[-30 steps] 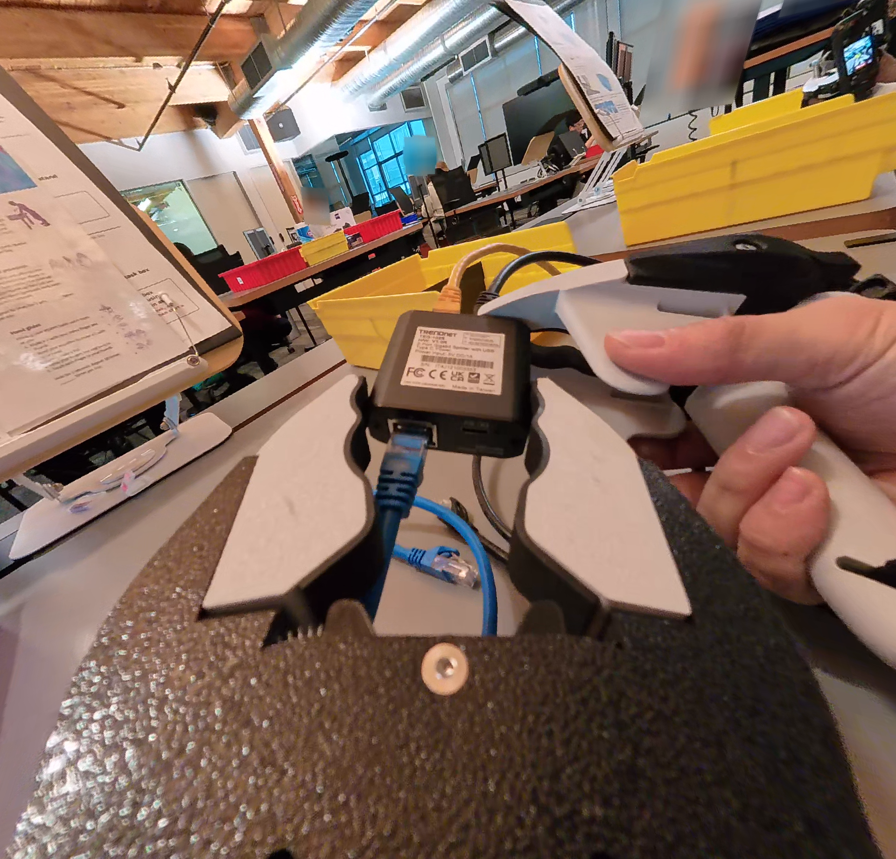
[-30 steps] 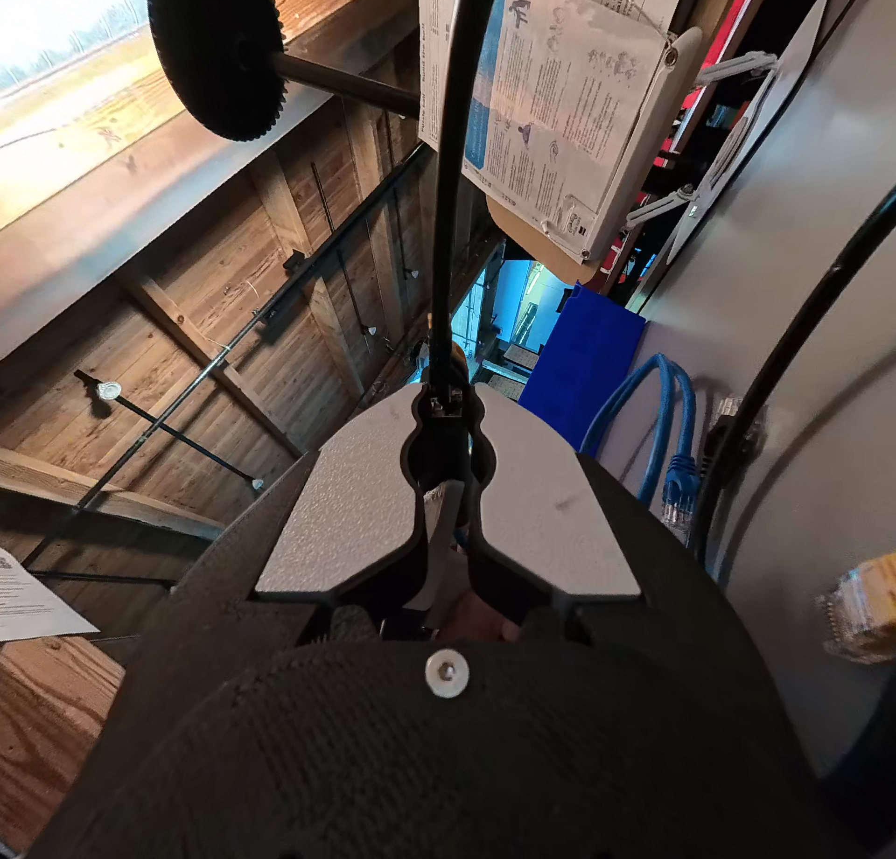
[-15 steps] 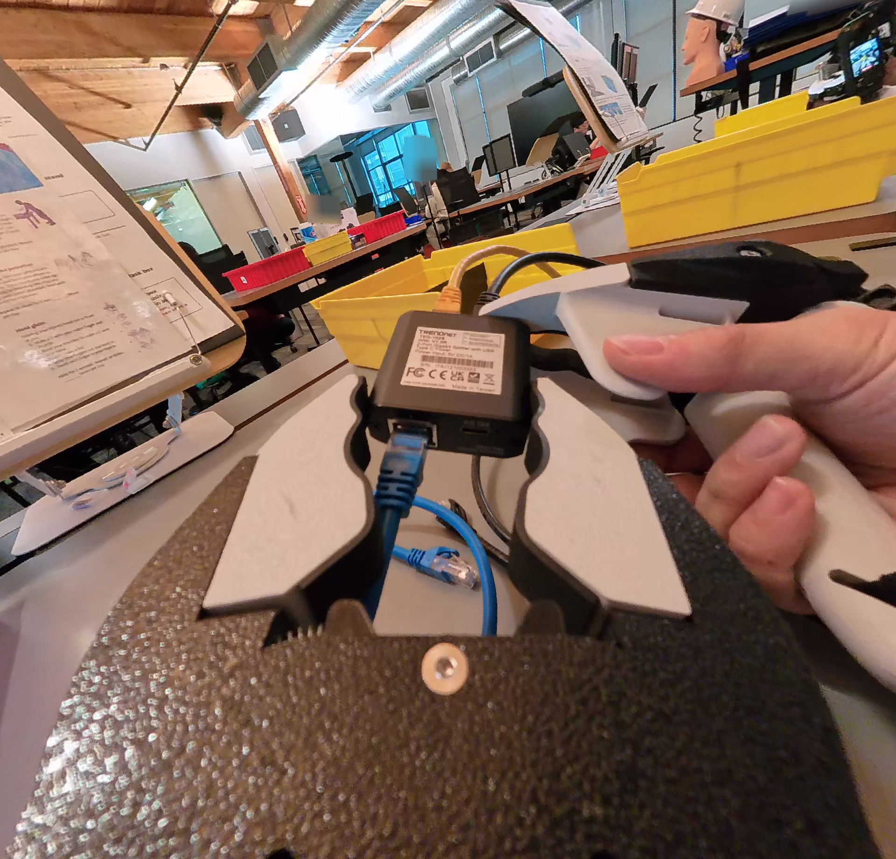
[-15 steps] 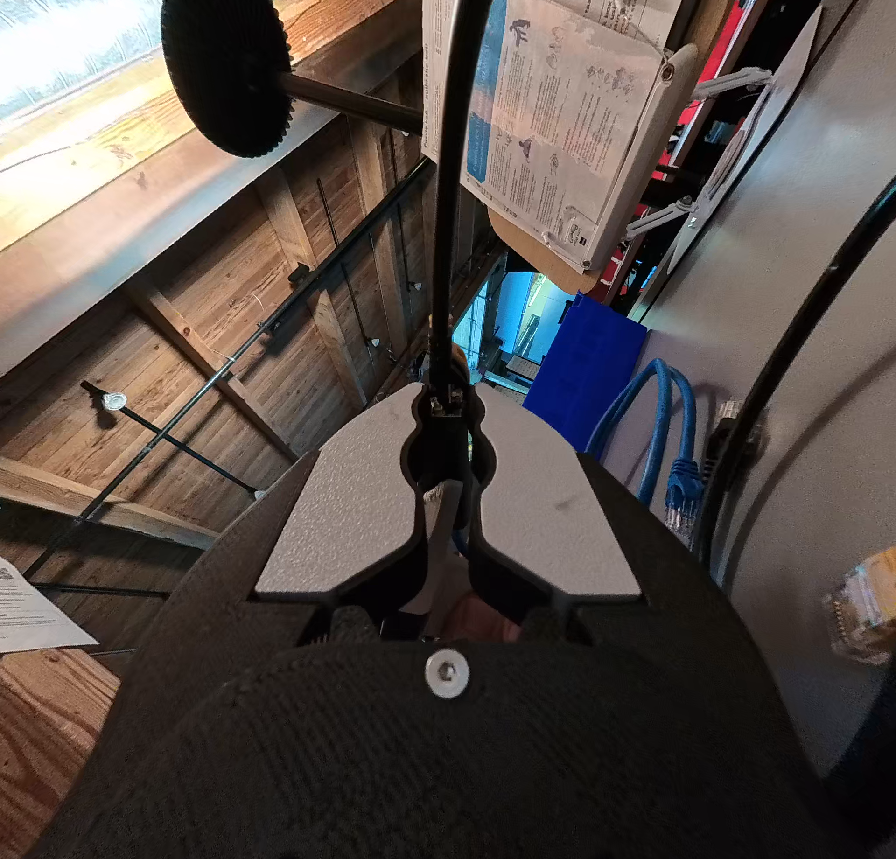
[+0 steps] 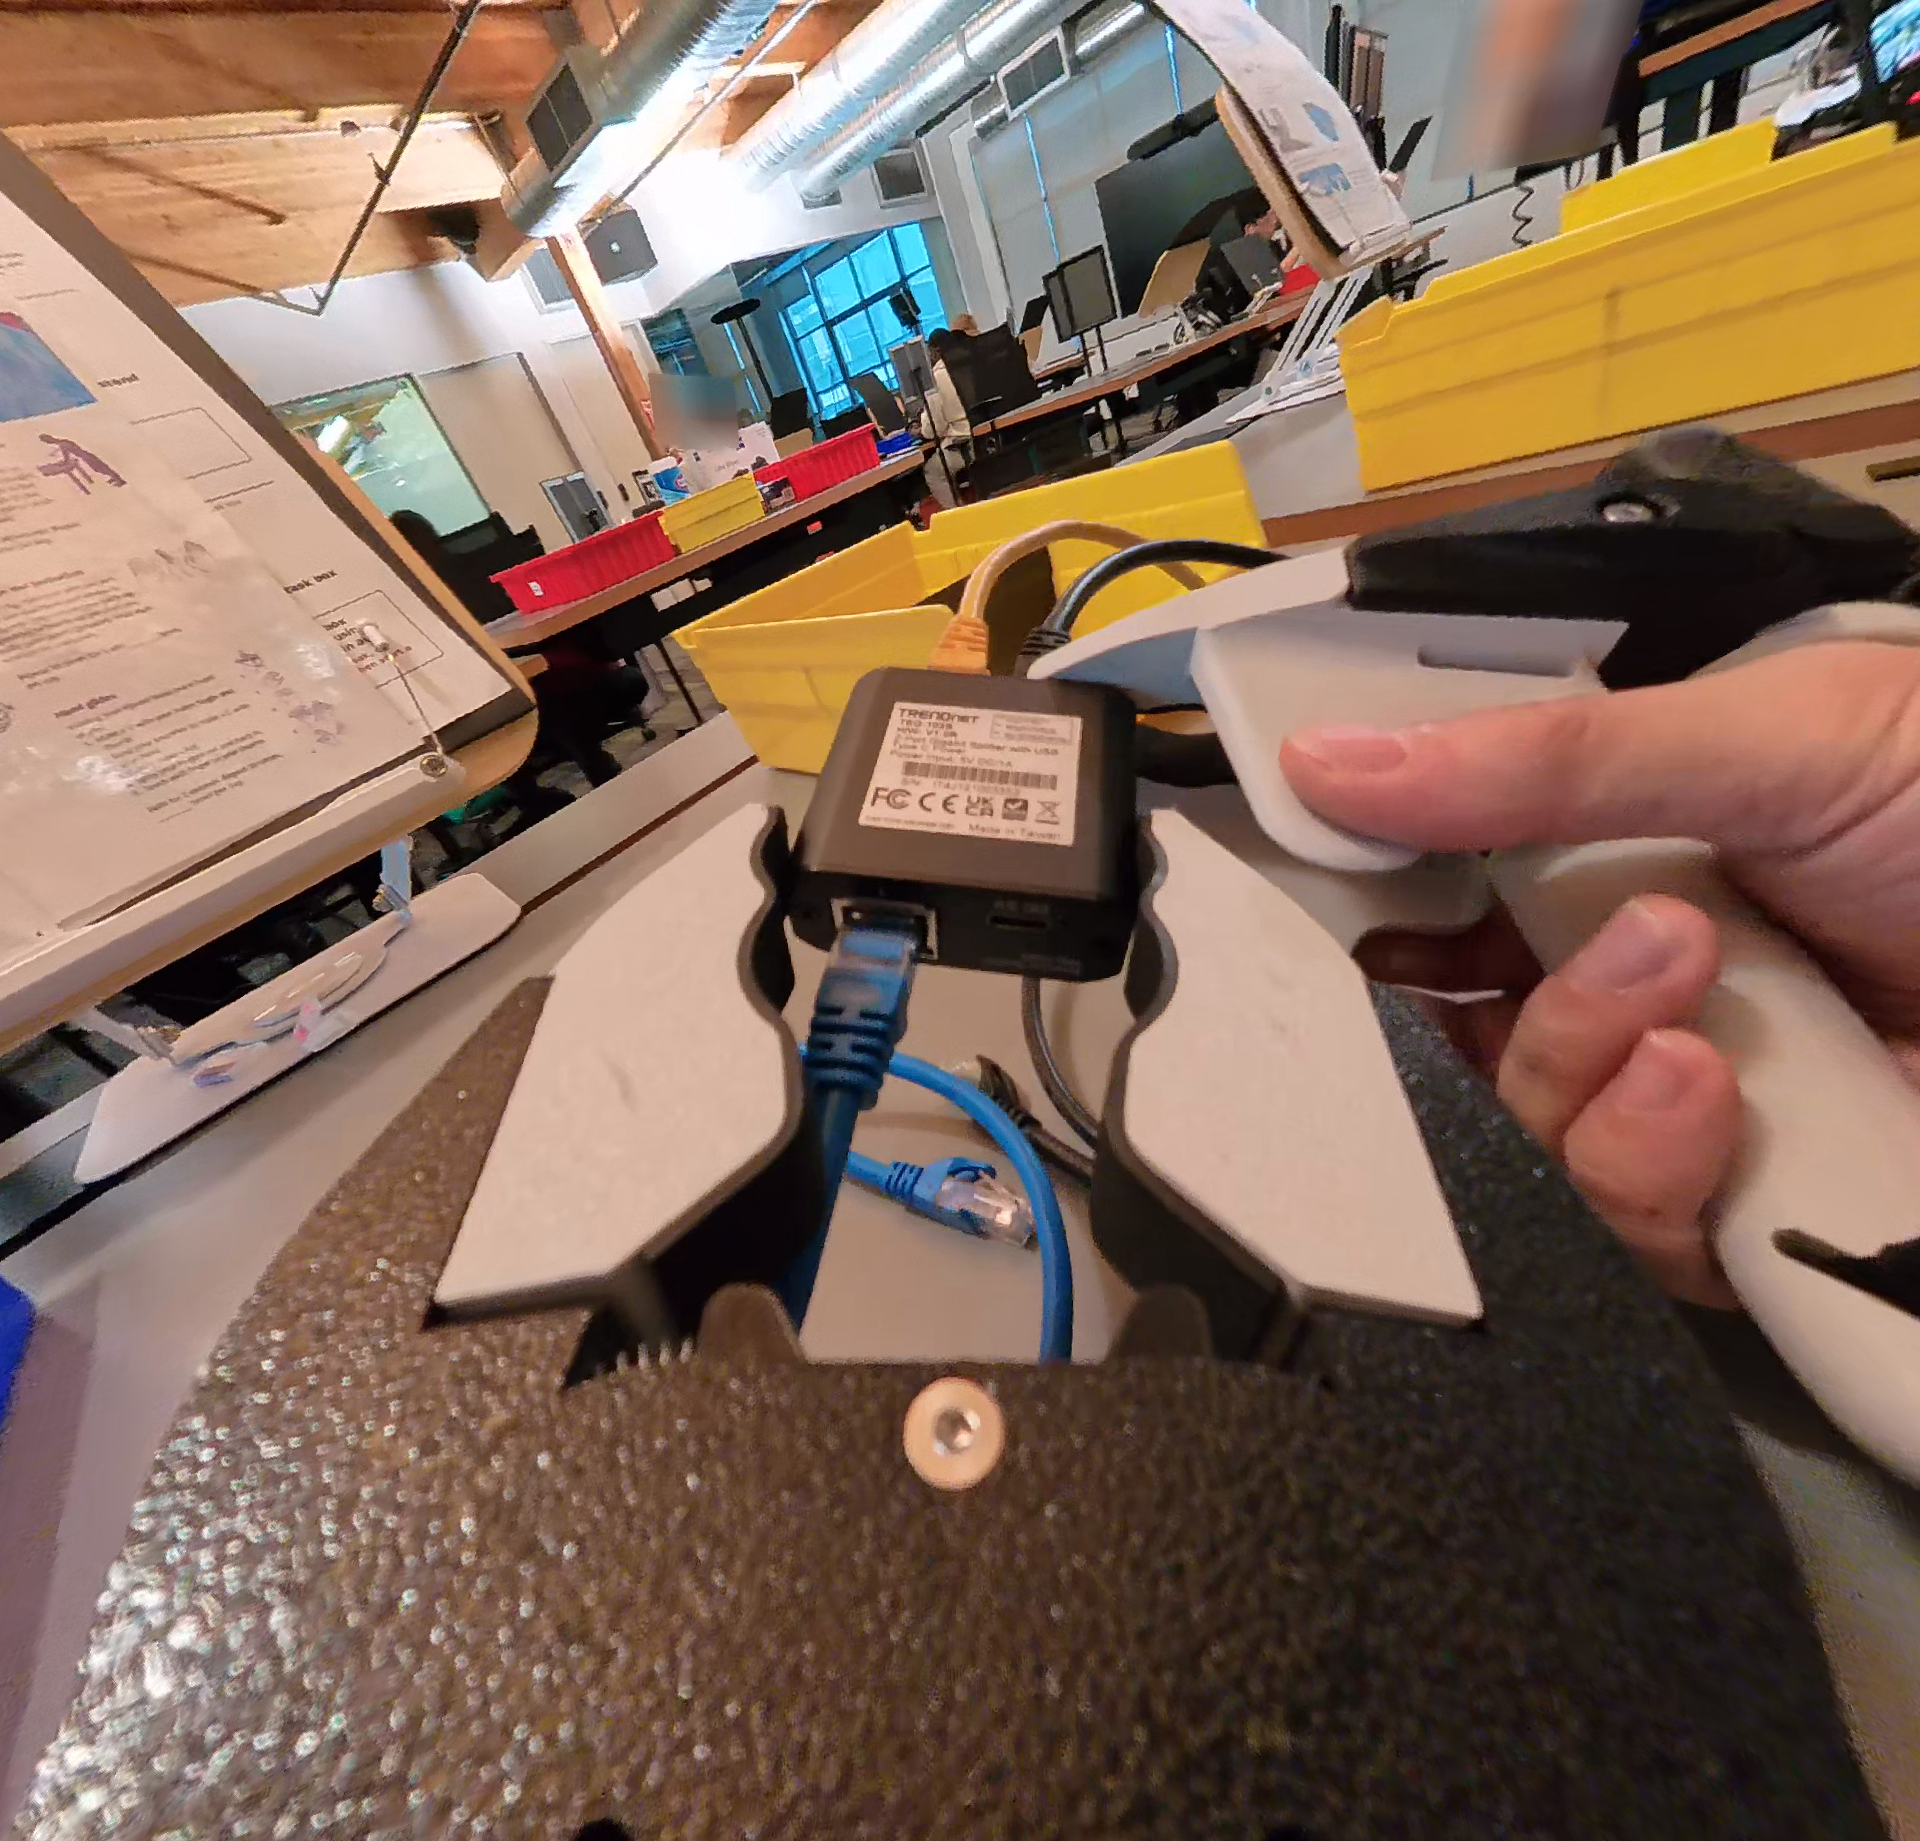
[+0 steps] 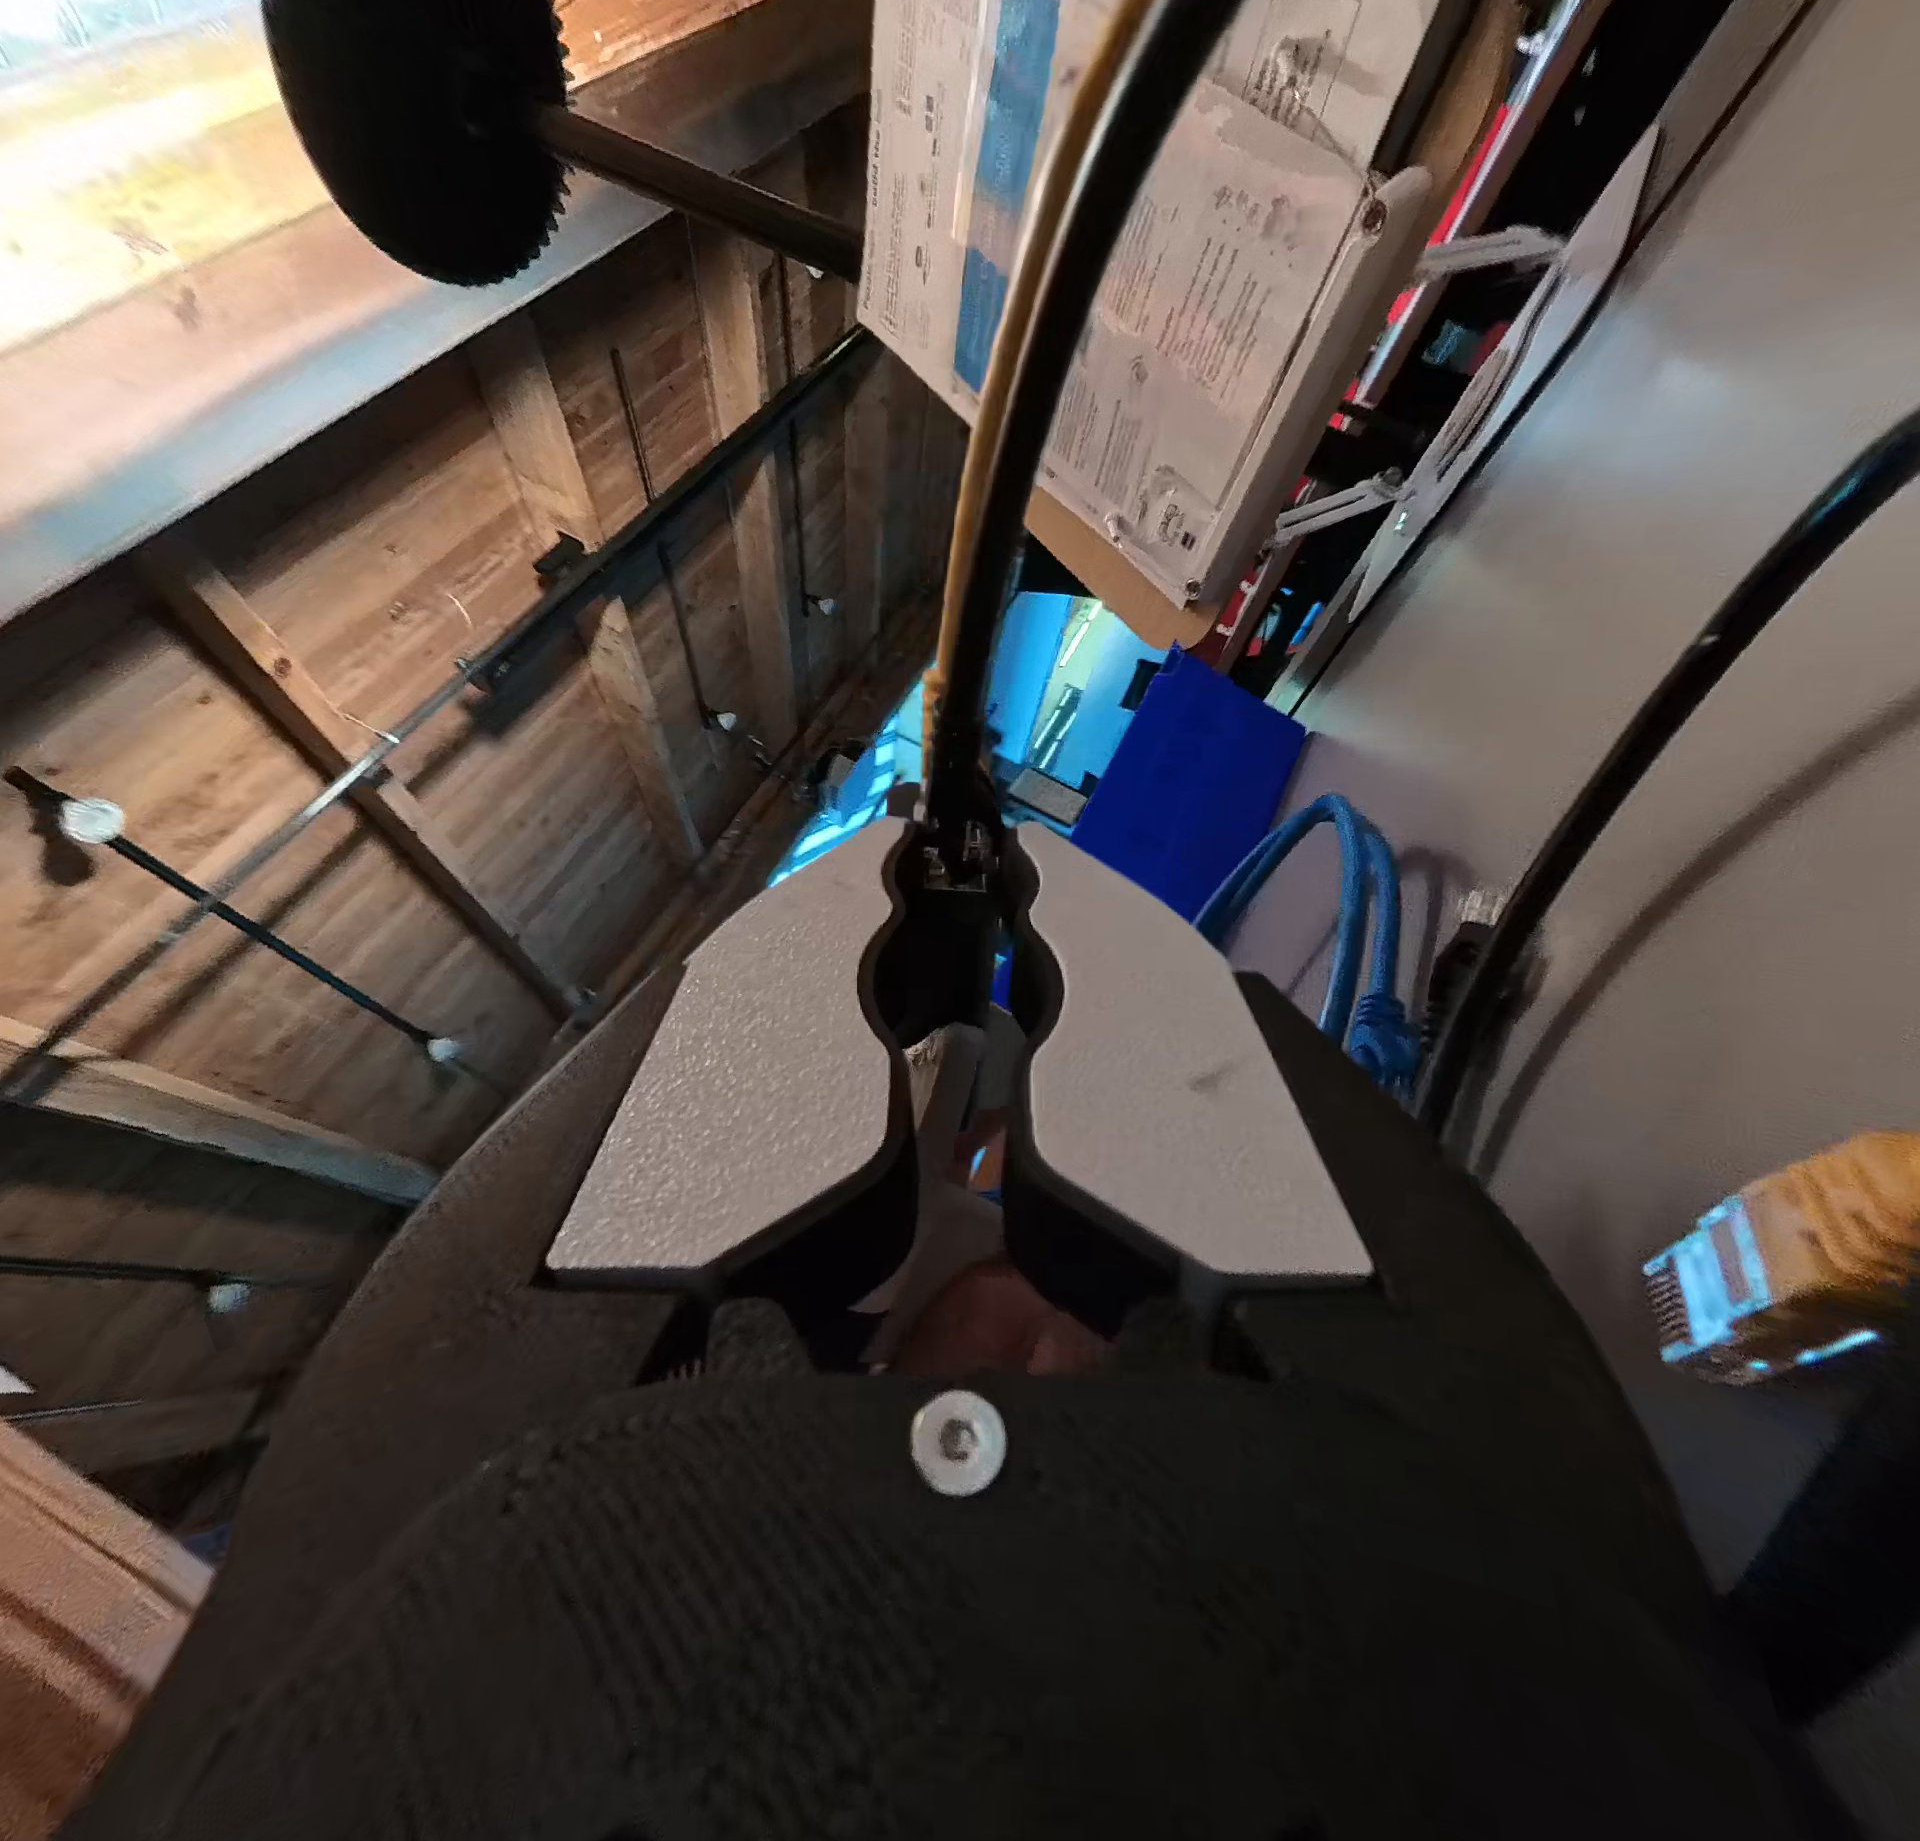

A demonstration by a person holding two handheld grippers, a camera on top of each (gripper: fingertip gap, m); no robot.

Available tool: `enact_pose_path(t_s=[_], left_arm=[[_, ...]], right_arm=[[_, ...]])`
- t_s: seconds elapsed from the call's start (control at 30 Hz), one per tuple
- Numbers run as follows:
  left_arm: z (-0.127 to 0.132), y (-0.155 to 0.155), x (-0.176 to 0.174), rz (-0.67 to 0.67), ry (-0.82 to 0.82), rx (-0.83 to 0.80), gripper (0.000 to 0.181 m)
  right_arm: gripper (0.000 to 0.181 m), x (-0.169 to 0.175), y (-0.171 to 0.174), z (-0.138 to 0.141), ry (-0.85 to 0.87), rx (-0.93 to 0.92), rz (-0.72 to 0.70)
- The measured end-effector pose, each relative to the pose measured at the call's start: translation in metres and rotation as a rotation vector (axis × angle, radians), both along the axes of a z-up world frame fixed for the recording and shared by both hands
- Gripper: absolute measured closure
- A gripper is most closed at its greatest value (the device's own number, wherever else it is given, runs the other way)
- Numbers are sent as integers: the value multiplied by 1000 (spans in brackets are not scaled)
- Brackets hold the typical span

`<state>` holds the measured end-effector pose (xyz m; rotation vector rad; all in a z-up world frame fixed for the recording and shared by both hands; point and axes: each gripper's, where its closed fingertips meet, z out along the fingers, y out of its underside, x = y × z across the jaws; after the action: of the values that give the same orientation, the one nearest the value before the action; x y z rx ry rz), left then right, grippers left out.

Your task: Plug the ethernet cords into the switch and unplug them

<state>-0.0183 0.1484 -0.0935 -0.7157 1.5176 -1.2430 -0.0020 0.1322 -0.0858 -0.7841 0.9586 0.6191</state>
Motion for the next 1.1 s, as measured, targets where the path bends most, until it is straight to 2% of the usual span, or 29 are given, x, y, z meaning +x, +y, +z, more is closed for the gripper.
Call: enact_pose_path(t_s=[0.13,0.4,0.5,0.63,0.83,0.93,1.1], left_arm=[[0,-1,0,5,-4,10,119],[0,1,1,-5,3,-7,119],[-1,1,2,-20,32,-38,119],[0,4,2,80,-19,107,119],[0,2,4,24,25,-33,119],[3,3,3,53,-5,35,119],[1,1,3,-39,78,-117,119]], right_arm=[[168,-3,-1,2,-77,-86,-8],[169,-5,1,7,-99,-40,23],[169,-4,2,7,-133,-78,6],[170,-1,3,5,-134,-73,6],[170,-1,2,7,-166,-98,-3],[169,-1,2,8,-159,-68,4],[170,0,-1,11,-220,-131,-5]])
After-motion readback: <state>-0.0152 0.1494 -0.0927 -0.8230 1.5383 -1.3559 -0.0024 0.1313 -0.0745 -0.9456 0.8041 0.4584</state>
